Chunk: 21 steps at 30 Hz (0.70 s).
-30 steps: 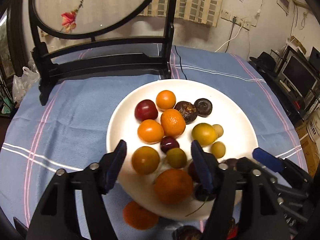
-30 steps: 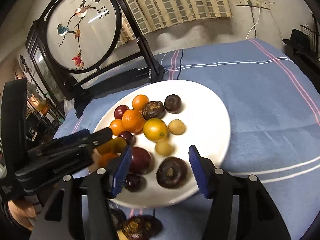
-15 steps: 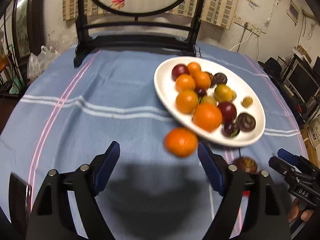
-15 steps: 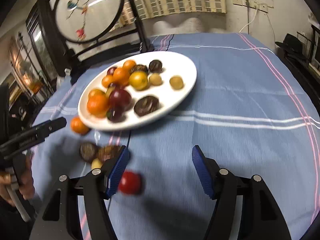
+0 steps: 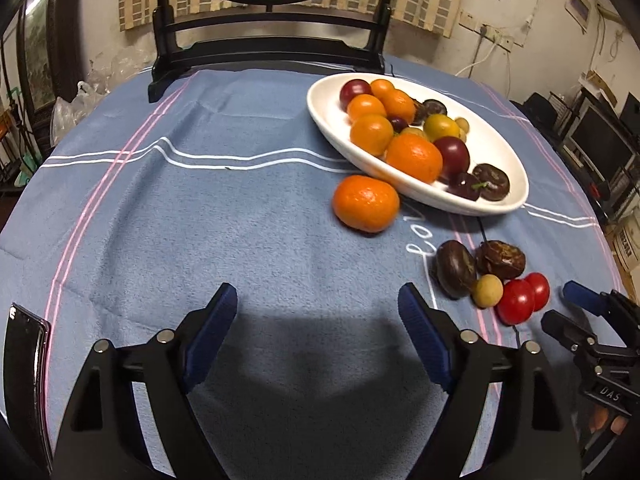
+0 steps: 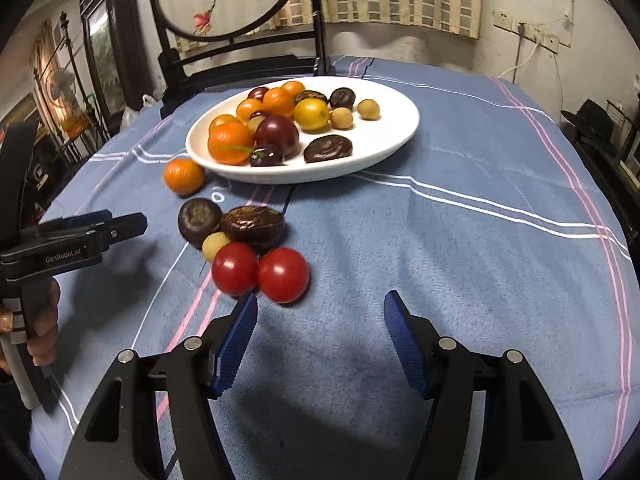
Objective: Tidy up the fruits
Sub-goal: 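Move both open tools back toward the remaining fruit cluster, then grasp a red tomato with right tool while left tool grasps another tomato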
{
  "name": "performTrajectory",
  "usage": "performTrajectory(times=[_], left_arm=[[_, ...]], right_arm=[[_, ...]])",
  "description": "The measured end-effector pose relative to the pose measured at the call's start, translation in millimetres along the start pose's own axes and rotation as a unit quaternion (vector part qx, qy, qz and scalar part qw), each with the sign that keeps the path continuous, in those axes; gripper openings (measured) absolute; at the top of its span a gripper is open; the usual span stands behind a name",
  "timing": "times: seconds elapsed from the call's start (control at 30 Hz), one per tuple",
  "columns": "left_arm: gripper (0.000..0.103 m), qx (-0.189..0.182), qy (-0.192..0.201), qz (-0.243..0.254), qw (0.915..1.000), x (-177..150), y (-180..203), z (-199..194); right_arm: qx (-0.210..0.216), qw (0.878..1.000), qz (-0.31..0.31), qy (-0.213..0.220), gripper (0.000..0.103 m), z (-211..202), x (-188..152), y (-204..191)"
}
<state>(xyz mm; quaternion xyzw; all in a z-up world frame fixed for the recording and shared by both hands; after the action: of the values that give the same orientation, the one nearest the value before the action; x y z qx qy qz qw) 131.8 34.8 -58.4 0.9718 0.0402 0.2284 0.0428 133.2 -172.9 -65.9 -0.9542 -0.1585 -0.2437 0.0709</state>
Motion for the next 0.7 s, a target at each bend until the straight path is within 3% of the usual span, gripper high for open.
performTrajectory(times=[0.1, 0.27, 0.4, 0.7], left_arm=[[0.081, -0.006, -0.005, 0.006, 1.0000, -1.5, 2.4, 3.0], [0.081, -0.007, -0.008, 0.016, 0.9998, -1.7, 5.3, 4.9], [0.081, -0.005, -0.010, 0.021, 0.9997, -2.1, 5.9, 6.2], [0.081, -0.010, -0.009, 0.038, 0.9992, -4.3, 13.8, 4.7]], right_arm=[[-0.008, 1.000, -0.013, -0.008, 0.064, 6.2, 1.9, -4.4], [-0.037, 0.998, -0.051, -0.018, 0.046, 18.6, 12.5, -19.1], [-0.027, 0.997, -0.068, -0.016, 0.031, 24.5, 24.4, -25.3], [0.019, 0.999, -0.028, 0.001, 0.031, 9.5, 22.8, -9.9]])
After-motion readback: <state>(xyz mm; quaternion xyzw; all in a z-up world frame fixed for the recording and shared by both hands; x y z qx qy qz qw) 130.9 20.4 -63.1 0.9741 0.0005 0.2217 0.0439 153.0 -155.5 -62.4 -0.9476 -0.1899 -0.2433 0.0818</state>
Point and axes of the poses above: each gripper's, at about its wrist camera, not at the fingertips, and z roughly the way its jaws point, y to its right, x to its top, the point moved 3 cm from there along z, roughly the way its jaws point, and after that the axes turned 11 degrees about -y, right-handed, at the moved point
